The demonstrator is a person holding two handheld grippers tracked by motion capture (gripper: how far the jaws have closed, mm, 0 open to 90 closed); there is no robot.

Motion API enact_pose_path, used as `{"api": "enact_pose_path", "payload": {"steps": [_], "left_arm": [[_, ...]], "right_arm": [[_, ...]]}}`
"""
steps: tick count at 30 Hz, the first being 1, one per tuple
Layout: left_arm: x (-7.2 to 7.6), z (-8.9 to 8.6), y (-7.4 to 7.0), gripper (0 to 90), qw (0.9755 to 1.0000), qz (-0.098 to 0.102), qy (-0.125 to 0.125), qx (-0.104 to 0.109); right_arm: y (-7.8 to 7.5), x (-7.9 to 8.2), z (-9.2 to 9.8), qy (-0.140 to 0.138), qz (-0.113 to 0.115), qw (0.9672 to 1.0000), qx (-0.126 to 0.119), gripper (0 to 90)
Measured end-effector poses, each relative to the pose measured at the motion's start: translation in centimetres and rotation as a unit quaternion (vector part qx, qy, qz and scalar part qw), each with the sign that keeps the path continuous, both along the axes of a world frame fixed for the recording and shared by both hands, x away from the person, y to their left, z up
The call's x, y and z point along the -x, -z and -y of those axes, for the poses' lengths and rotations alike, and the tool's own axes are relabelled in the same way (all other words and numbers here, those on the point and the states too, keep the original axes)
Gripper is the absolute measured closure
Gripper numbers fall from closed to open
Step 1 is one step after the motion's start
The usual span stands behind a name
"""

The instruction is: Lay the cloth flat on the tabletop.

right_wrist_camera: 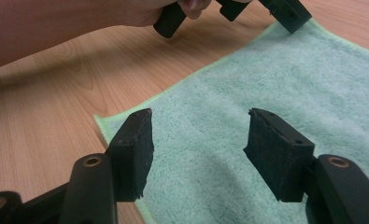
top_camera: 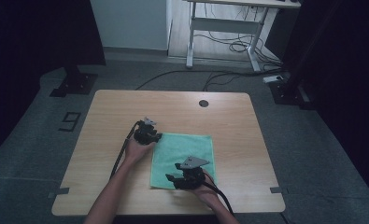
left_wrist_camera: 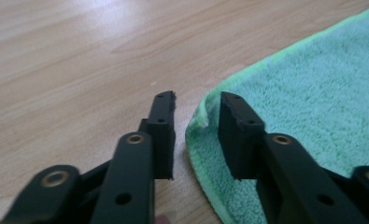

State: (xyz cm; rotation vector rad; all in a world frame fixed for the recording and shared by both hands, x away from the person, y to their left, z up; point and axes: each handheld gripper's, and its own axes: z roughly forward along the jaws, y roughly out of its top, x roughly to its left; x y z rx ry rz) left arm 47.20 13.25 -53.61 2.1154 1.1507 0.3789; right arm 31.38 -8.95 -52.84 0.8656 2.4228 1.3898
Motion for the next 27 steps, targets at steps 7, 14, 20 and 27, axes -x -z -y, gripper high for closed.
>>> {"api": "enact_pose_path", "payload": {"steps": [7,14,20,27], "left_arm": [[0.1,-0.5,0.4,85.5,0.9997,-0.013,0.003,0.021],[0.4,-0.8,0.3,88.5,0.9994,-0.016,0.008,0.029],[0.6,-1.0,0.0,88.7,0.9994,-0.017,0.007,0.031],[0.7,-1.1,-0.4,88.7,0.9994,-0.011,0.002,0.034]], "right_arm": [[0.1,0.1,-0.2,-0.001,0.000,1.0000,0.001,41.6],[0.2,0.1,-0.4,-0.001,0.001,1.0000,0.000,42.3],[0.3,0.4,-1.1,-0.012,-0.005,0.9999,-0.006,45.4],[0.2,0.9,-2.4,-0.027,-0.011,0.9993,-0.025,48.5]]}}
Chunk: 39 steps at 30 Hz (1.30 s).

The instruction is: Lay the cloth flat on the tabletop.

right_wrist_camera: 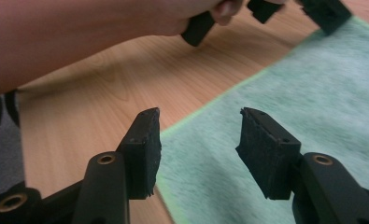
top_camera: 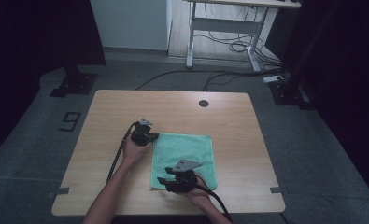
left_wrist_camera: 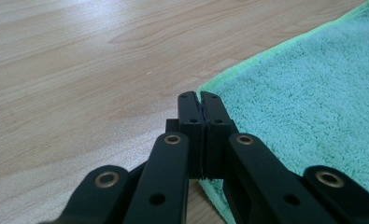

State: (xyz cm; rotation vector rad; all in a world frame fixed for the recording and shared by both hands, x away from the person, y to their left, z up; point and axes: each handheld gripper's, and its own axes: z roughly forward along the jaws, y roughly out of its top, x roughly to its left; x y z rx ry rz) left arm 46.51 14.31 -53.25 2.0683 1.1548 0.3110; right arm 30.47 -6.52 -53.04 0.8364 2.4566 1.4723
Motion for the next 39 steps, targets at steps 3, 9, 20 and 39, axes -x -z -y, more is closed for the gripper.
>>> {"api": "enact_pose_path", "payload": {"steps": [3,9,20,39], "left_arm": [[0.0,0.0,0.0,88.7,1.0000,0.000,0.000,-0.001],[0.0,0.1,0.1,88.7,1.0000,-0.003,-0.002,-0.002],[-0.1,0.1,0.3,88.6,1.0000,-0.006,-0.003,-0.003],[0.3,-0.1,-0.7,88.7,1.0000,0.002,-0.004,0.006]], "right_arm": [[0.0,0.1,-0.6,-0.008,-0.001,1.0000,0.001,48.8],[0.8,0.7,-2.7,-0.036,-0.006,0.9991,0.019,49.6],[1.7,1.0,-3.9,-0.034,-0.006,0.9972,0.066,53.3],[1.7,1.5,-4.3,-0.017,0.013,0.9967,0.078,88.1]]}}
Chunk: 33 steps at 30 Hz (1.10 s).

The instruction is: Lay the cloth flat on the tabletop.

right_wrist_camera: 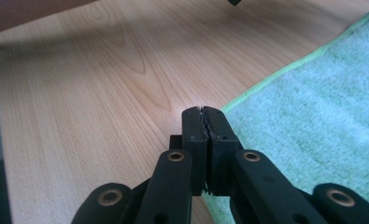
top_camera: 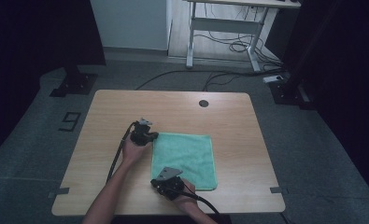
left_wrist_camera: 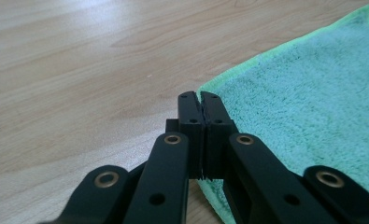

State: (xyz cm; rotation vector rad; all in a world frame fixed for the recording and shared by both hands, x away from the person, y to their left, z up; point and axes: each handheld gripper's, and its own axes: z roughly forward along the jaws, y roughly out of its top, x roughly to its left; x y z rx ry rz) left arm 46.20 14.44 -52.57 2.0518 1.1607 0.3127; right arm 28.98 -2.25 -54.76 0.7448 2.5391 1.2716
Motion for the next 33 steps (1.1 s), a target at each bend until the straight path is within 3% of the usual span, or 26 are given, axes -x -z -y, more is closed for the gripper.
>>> {"api": "enact_pose_path", "payload": {"steps": [9,20,25,33], "left_arm": [[0.5,-0.3,-2.1,88.6,0.9998,0.020,0.002,0.002],[0.7,-0.6,-3.5,88.5,0.9996,0.028,0.006,0.007],[0.8,-0.7,-4.4,88.5,0.9992,0.036,0.012,-0.007],[0.9,-0.8,-5.3,88.5,0.9992,0.038,0.013,0.000]], "right_arm": [[-2.1,0.7,0.9,0.000,0.012,0.9990,-0.043,88.5],[-2.7,1.2,0.6,0.001,0.016,0.9981,-0.060,88.6],[-3.2,1.2,0.6,-0.004,0.019,0.9977,-0.065,88.6],[-3.6,1.2,0.6,0.000,0.024,0.9968,-0.076,88.6]]}}
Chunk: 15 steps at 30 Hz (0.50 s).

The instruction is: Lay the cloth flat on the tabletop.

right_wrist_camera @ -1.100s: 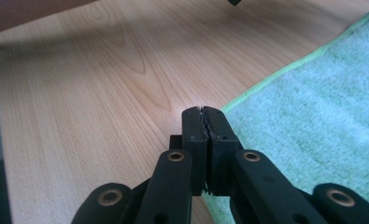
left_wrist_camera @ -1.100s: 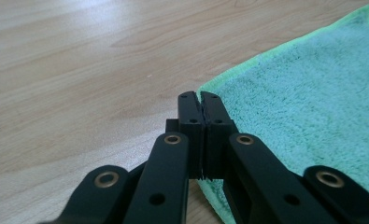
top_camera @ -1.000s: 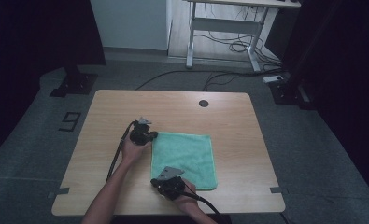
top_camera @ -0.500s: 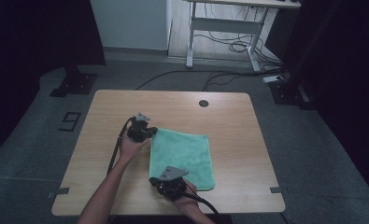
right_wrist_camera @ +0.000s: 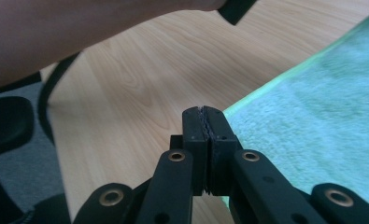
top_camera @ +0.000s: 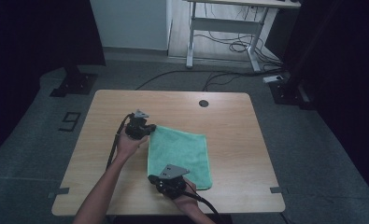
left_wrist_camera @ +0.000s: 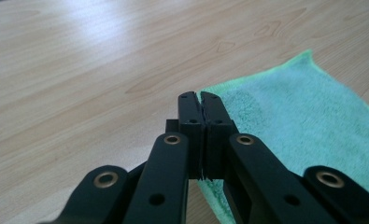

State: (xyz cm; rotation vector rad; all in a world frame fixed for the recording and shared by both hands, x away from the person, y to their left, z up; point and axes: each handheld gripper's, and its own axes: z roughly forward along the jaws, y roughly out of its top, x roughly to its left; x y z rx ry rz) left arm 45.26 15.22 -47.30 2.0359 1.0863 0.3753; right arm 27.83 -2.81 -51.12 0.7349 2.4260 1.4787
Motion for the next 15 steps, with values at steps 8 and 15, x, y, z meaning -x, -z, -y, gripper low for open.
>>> {"api": "enact_pose_path", "payload": {"steps": [8,15], "left_arm": [[0.5,-0.4,-2.5,88.5,0.9998,0.017,0.001,0.005],[0.7,-0.5,-1.8,88.4,1.0000,0.004,-0.001,0.000]], "right_arm": [[-1.6,0.1,-1.3,-0.016,0.012,0.9995,-0.023,88.6],[-0.8,0.1,-0.6,-0.005,0.000,0.9998,-0.020,88.6]]}}
